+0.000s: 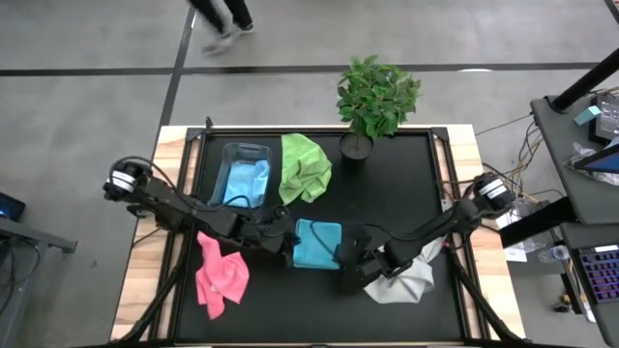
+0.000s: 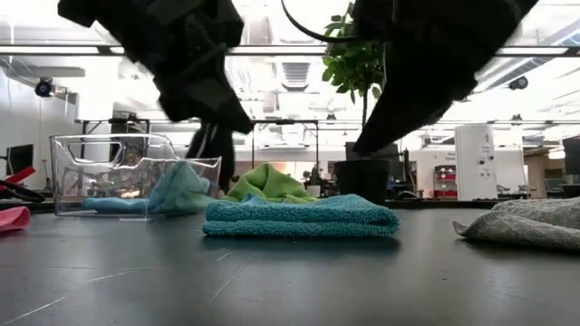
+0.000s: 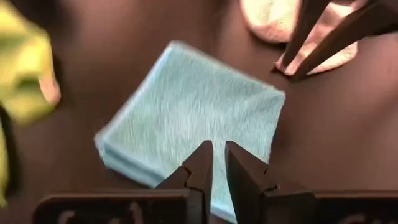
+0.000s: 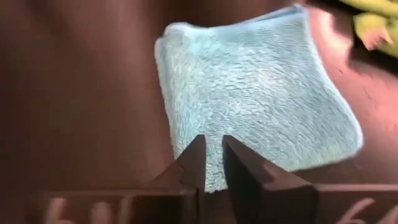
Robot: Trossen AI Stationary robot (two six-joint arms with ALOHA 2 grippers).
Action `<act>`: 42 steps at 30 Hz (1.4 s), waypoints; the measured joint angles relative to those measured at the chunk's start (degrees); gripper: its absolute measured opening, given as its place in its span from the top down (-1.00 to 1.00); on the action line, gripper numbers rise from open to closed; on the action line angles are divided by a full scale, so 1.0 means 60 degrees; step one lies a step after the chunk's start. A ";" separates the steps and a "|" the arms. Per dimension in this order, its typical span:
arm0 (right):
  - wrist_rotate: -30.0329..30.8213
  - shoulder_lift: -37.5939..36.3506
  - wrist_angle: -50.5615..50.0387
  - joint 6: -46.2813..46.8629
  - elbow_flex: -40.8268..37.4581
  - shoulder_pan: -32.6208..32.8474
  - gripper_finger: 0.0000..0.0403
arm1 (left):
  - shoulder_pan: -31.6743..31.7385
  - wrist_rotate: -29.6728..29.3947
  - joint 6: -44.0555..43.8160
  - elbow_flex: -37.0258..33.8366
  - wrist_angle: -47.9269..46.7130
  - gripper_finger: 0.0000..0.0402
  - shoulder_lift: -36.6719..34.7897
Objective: Fold microfiber towels
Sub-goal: Put the folded blue microfiber towel into the bin
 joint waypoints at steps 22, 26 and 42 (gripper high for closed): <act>0.1556 -0.0854 -0.1077 0.5259 -0.1381 0.0003 -0.01 | 0.0545 0.2178 -0.4339 -0.0023 0.0373 0.05 0.0897; 0.1569 -0.0854 -0.0923 0.4573 -0.1390 -0.0064 -0.05 | 0.0690 0.2227 -0.4354 -0.0023 0.0455 0.02 0.0838; 0.0975 -0.0287 -0.0230 0.6017 -0.1426 -0.0385 -0.35 | 0.0704 0.0686 -0.5134 -0.0071 -0.0435 0.02 0.1009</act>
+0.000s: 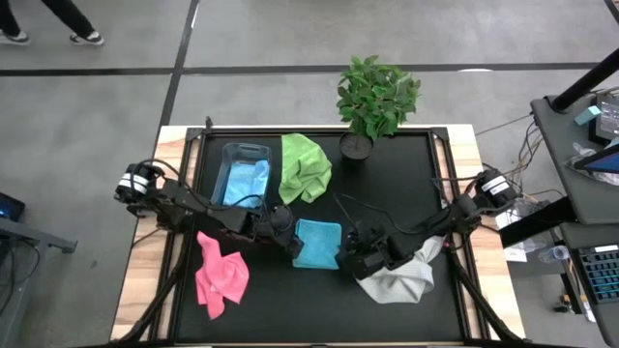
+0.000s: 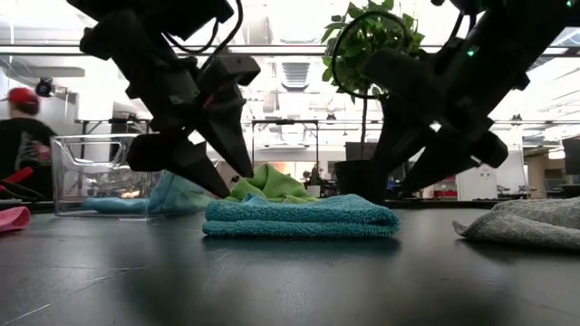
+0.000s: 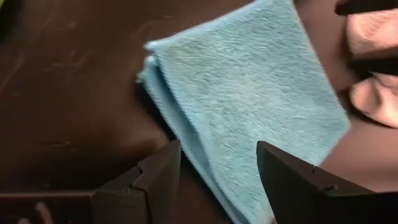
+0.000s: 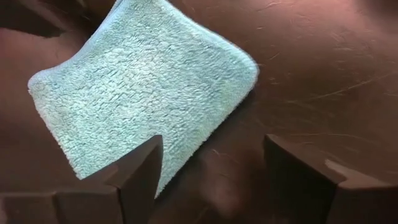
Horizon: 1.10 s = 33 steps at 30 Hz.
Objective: Fold microfiber towels
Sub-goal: Put the folded blue microfiber towel into the bin
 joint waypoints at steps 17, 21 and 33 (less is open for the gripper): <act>-0.0285 0.0800 0.1444 -0.0567 -0.0011 -0.0352 -0.57 | -0.0008 0.0187 0.0009 0.0018 0.1820 0.03 0.1381; -0.0500 0.0972 0.1759 -0.0709 -0.0040 -0.0453 -0.56 | -0.0011 0.0197 0.0069 0.0018 0.1862 0.03 0.1381; -0.0707 0.1181 0.2712 -0.1262 -0.0025 -0.0535 -0.45 | -0.0018 0.0135 0.0310 0.0070 0.2629 0.03 0.1816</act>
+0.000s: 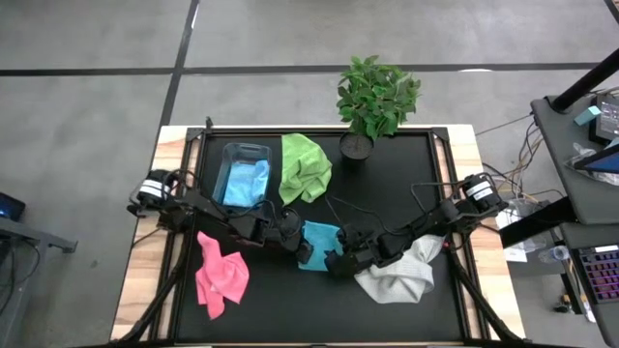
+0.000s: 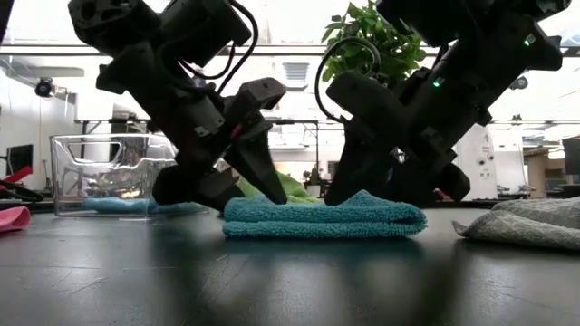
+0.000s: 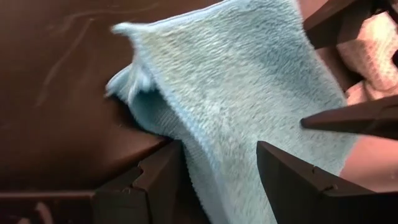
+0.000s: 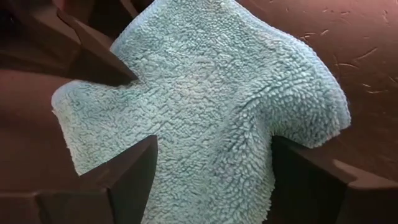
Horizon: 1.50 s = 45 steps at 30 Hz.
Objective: Fold microfiber towels
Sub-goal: Put the folded blue microfiber towel into the bin
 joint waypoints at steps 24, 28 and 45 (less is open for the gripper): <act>0.0402 -0.0257 0.0295 -0.1116 0.0005 -0.0020 0.88 | -0.0044 0.0113 0.1334 0.0043 0.0157 0.96 -0.0044; 0.0530 -0.0574 0.0292 -0.2055 0.0259 -0.0123 0.92 | -0.0031 0.0044 0.1879 0.0066 -0.0574 0.98 -0.0854; -0.0855 -0.0486 0.0672 -0.7778 0.3883 -0.2936 0.93 | 0.1318 -0.2034 0.4502 0.0283 -0.6150 1.00 -0.6593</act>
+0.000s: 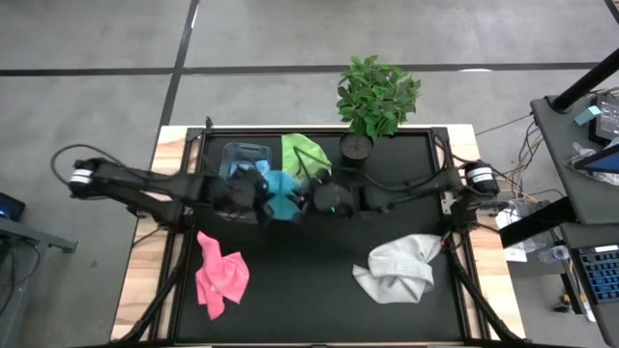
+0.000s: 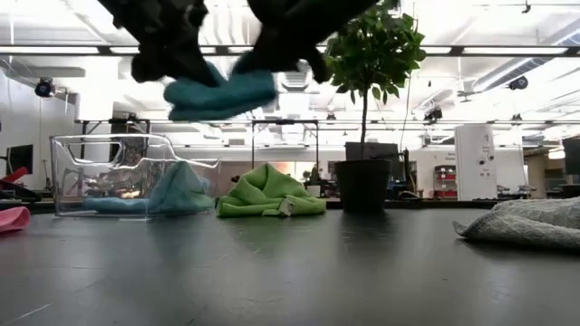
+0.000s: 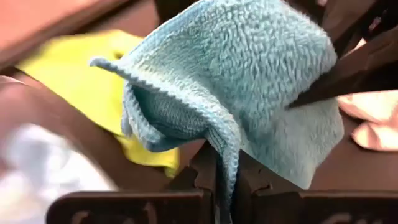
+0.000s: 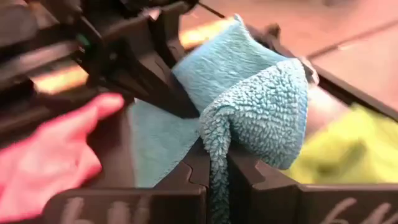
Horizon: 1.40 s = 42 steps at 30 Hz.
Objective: Fold microfiber towels
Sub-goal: Put the folded blue microfiber towel into the bin
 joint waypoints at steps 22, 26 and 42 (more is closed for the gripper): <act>-0.1922 0.4862 -0.0318 -0.1561 0.5733 -0.1984 0.94 | 0.3263 -0.0399 0.1542 -0.0092 -0.3708 1.00 -0.1278; -0.2143 0.5595 -0.0716 -0.1556 0.6627 -0.2063 0.94 | 0.3559 -0.0417 0.1630 -0.0129 -0.4265 1.00 -0.1002; -0.2114 0.6249 -0.1064 -0.1511 0.7060 -0.2210 0.94 | 0.4146 -0.0814 0.1776 -0.0350 -0.4473 1.00 0.0393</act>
